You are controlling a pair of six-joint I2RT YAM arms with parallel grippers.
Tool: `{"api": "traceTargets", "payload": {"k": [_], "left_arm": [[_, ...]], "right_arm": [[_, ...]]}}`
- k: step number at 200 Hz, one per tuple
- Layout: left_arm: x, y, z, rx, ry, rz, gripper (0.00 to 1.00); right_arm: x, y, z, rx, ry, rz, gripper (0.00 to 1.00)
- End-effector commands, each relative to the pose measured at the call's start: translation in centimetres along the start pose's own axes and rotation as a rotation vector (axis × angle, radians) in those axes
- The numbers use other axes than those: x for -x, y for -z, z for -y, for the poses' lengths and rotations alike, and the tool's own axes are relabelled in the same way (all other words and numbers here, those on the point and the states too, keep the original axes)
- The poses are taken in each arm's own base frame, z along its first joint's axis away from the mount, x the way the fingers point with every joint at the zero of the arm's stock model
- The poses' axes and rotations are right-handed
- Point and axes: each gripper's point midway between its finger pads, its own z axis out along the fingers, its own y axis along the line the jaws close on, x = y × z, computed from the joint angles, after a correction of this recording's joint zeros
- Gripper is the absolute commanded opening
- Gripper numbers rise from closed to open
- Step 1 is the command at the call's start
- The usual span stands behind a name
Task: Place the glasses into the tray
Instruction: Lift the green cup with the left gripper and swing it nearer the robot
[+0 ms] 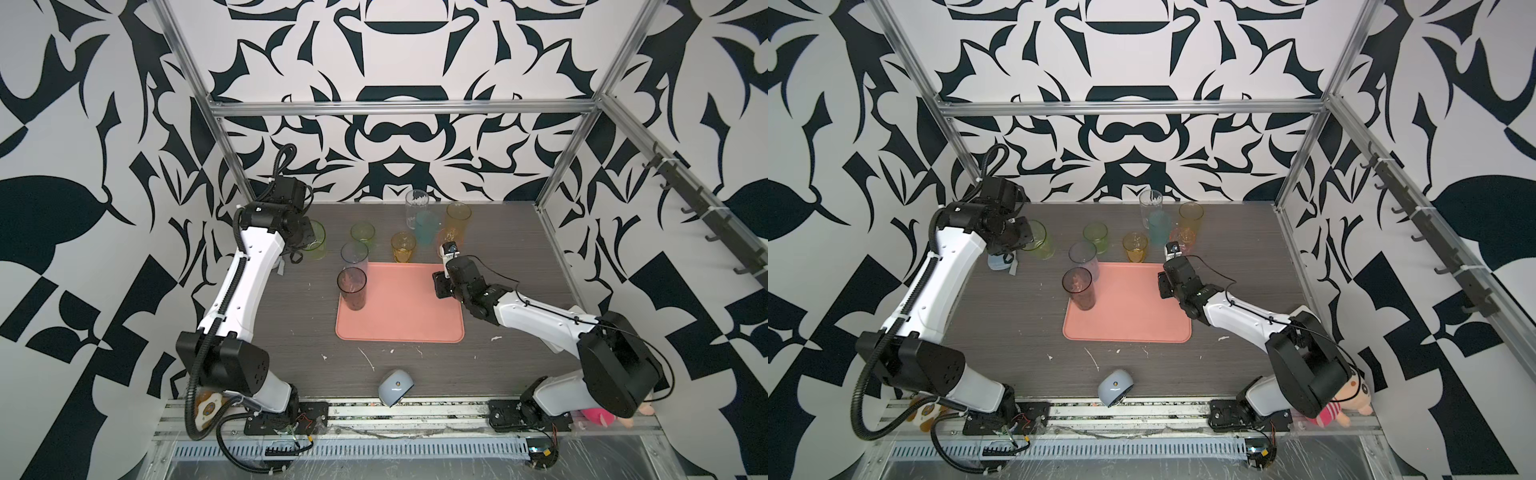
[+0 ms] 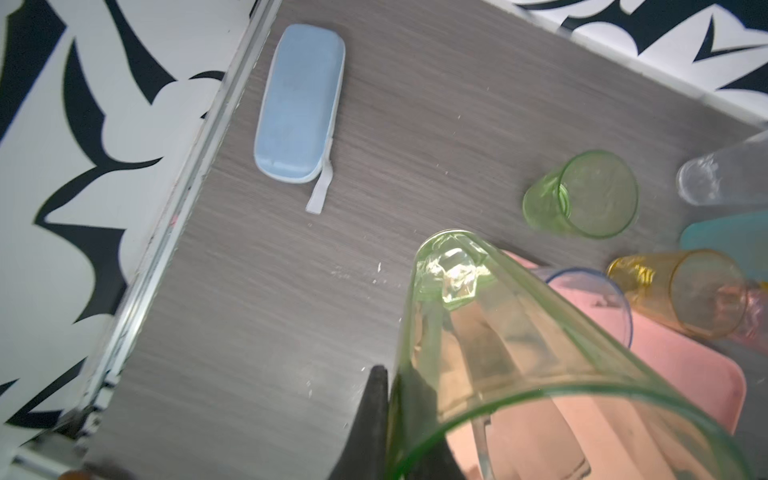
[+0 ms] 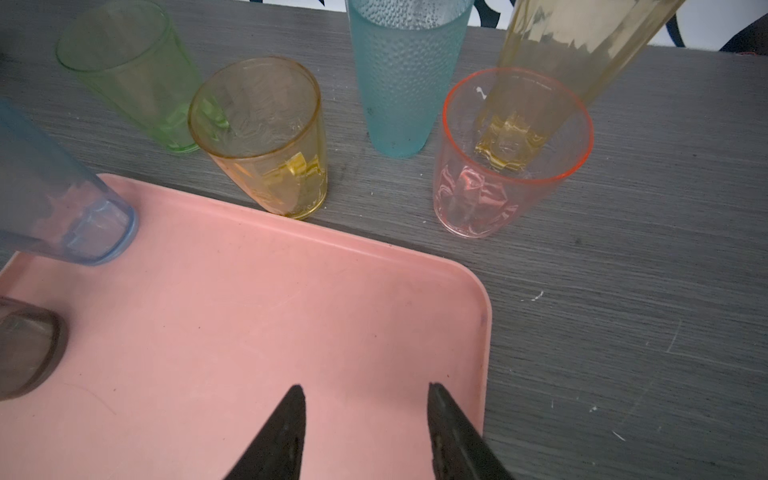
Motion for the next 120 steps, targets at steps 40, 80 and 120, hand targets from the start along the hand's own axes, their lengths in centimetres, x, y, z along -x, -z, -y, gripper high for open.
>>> {"api": "traceTargets", "payload": {"k": [40, 80, 120], "left_arm": [[-5.2, 2.6, -3.9, 0.077, -0.045, -0.100, 0.00], [-7.8, 3.1, -5.4, 0.106, -0.047, -0.153, 0.00], [-10.1, 3.7, -6.2, 0.094, -0.046, -0.183, 0.00]], "right_arm": [[2.9, 1.0, -0.1, -0.003, -0.028, 0.077, 0.51], [2.9, 1.0, 0.4, -0.027, -0.015, 0.080, 0.51], [2.9, 1.0, 0.7, -0.046, -0.006, 0.081, 0.51]]}}
